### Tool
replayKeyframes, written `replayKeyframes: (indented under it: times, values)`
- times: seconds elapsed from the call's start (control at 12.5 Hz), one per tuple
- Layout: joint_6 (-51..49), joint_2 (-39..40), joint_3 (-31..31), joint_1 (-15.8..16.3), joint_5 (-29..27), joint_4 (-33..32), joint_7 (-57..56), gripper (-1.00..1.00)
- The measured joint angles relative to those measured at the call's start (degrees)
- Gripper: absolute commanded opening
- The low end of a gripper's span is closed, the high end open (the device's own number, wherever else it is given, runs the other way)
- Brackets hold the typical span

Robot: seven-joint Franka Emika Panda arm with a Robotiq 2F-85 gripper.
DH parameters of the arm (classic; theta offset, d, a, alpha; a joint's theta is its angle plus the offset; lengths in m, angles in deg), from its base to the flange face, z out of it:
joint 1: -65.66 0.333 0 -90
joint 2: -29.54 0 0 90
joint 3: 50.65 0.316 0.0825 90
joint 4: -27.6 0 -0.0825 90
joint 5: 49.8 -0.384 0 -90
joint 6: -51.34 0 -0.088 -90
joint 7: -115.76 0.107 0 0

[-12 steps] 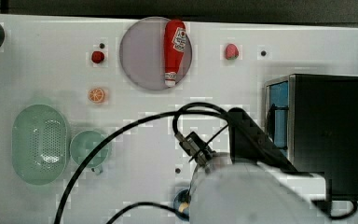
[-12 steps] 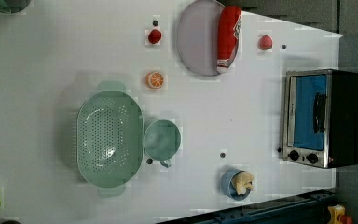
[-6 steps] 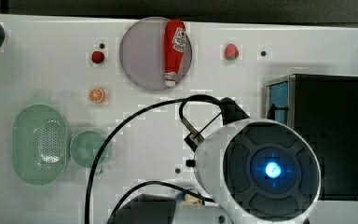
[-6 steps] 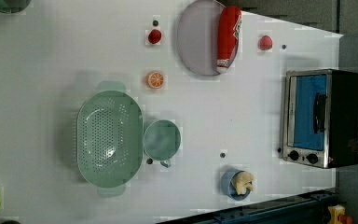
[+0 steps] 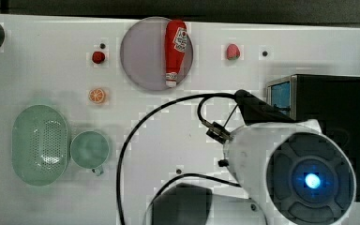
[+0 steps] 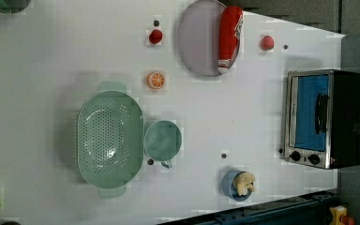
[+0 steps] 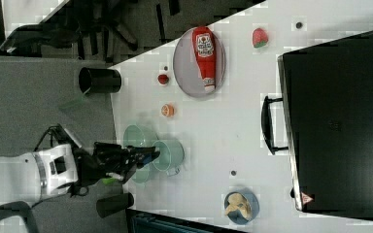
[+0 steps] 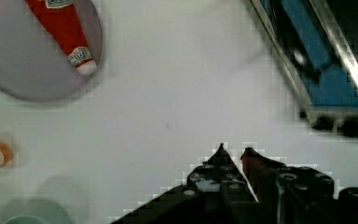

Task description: Flap open oven.

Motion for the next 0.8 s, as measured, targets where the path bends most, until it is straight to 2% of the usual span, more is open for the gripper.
replayKeyframes:
  times: [0.48,0.8]
  values:
    - [10.67,2.63,-7.86,-0.64,0.72,-7.61,-18.66,-0.65]
    - [17.68,8.88,-12.63,-0.66,1.58,-8.39,-29.40,-0.65]
